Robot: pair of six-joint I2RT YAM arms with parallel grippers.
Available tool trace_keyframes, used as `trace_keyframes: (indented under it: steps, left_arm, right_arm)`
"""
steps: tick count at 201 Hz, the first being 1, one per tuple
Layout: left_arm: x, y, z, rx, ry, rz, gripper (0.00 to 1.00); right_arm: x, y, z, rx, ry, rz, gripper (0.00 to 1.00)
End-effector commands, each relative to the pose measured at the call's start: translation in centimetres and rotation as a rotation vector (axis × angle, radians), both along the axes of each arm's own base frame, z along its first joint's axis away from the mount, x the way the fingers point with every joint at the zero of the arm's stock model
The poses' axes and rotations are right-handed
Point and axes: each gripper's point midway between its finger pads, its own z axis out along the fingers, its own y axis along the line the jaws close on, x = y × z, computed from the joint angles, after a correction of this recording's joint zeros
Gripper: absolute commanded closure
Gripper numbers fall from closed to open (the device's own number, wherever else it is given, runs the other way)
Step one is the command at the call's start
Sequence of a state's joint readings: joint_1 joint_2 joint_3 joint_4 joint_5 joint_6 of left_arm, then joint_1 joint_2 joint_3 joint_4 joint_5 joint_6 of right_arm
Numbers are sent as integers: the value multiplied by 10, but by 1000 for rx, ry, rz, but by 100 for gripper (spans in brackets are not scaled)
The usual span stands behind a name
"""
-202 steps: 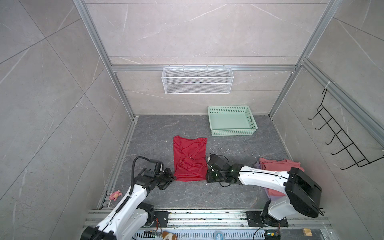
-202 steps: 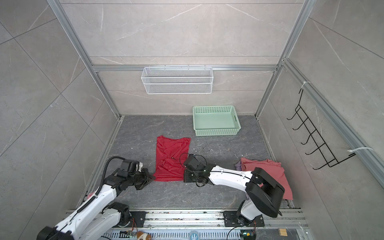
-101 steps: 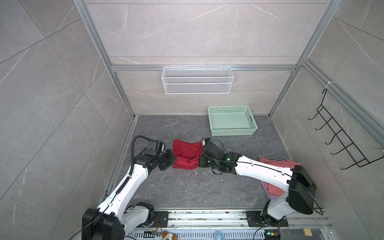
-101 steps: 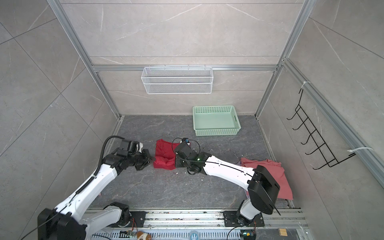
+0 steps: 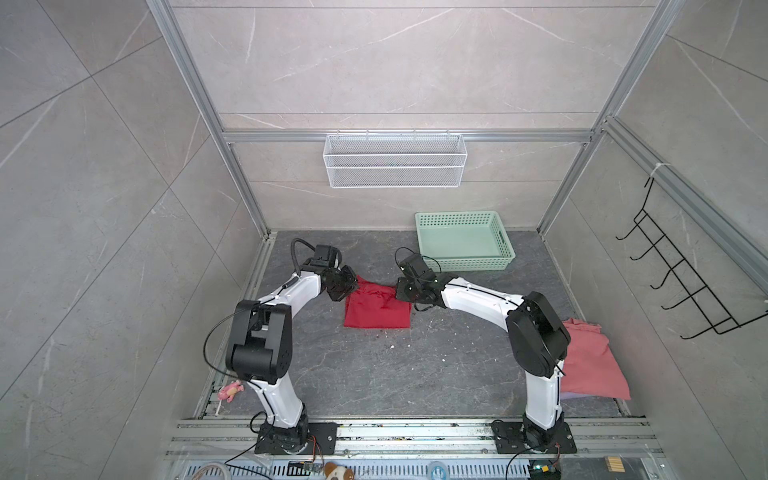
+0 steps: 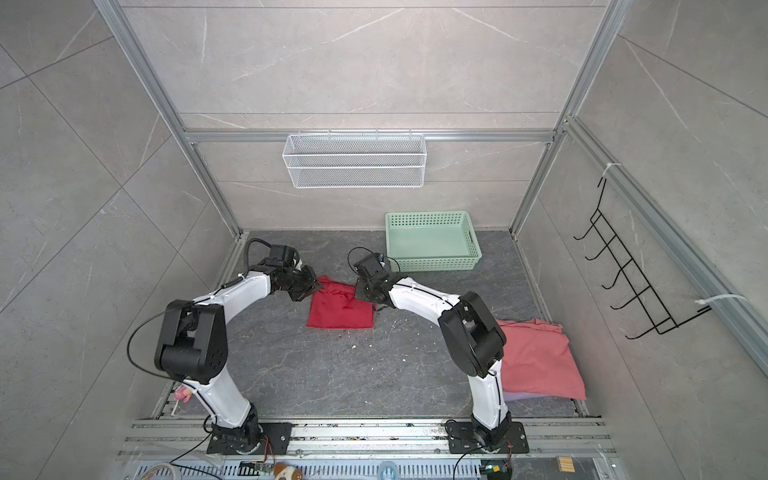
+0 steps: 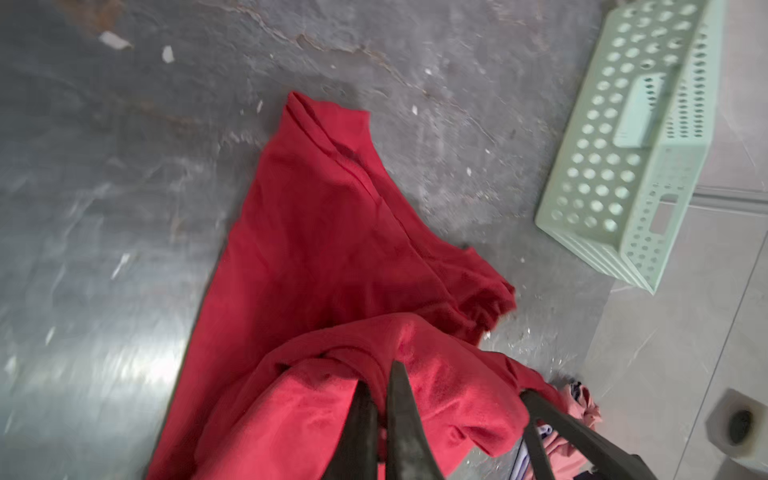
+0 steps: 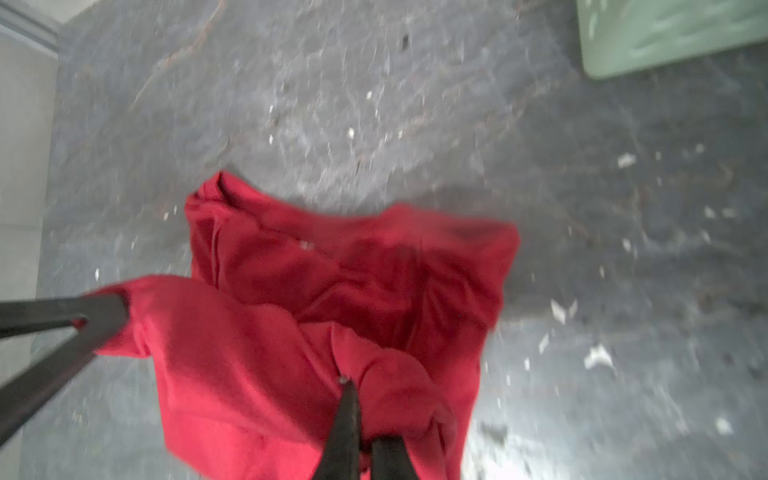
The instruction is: Fold and stack the t-shirts
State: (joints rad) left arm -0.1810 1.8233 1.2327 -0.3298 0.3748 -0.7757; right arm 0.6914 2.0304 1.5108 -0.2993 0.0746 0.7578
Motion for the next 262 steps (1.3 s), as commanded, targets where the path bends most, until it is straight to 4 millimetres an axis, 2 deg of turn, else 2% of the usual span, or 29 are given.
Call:
trace_keyframes:
  steps: [1,9,21,50,79,100,118,142,156,174,190,217,241,262]
  left_arm:
    - [30,-2,9,-53,-56,-1,100]
    - [35,-2,6,-62,-52,2,100]
    - [40,0,4,-67,-48,14,97]
    - [45,12,17,-23,-98,58,88]
    - [41,27,34,35,-143,105,80]
    - [37,39,42,76,-175,150,80]
    - [33,39,49,80,-183,143,79]
    - [27,22,59,45,-193,94,71]
    - [20,7,62,28,-193,47,61]
    - [13,-17,62,-4,-186,-17,57]
    - [8,-38,54,-35,-161,-67,54]
    - [15,-56,37,-89,-121,-99,54]
    - [28,-58,17,-98,-92,-91,54]
    - [43,-57,1,-108,-74,-80,55]
  right_arm:
    - [18,1,-8,1,14,-18,88]
    - [22,1,-10,4,13,-22,83]
    - [27,-2,-10,7,8,-31,69]
    - [39,-16,13,7,-66,-57,55]
    - [32,-26,44,14,-140,-55,52]
    - [18,-29,53,42,-148,-35,52]
    - [5,-27,55,58,-140,-10,52]
    - [-4,-11,47,77,-114,32,53]
    - [-1,1,40,88,-96,50,54]
    - [4,19,31,101,-79,76,55]
    - [12,30,22,104,-67,84,56]
    - [27,37,12,85,-73,76,57]
    - [38,36,4,49,-91,54,57]
    - [47,32,-14,-3,-74,42,57]
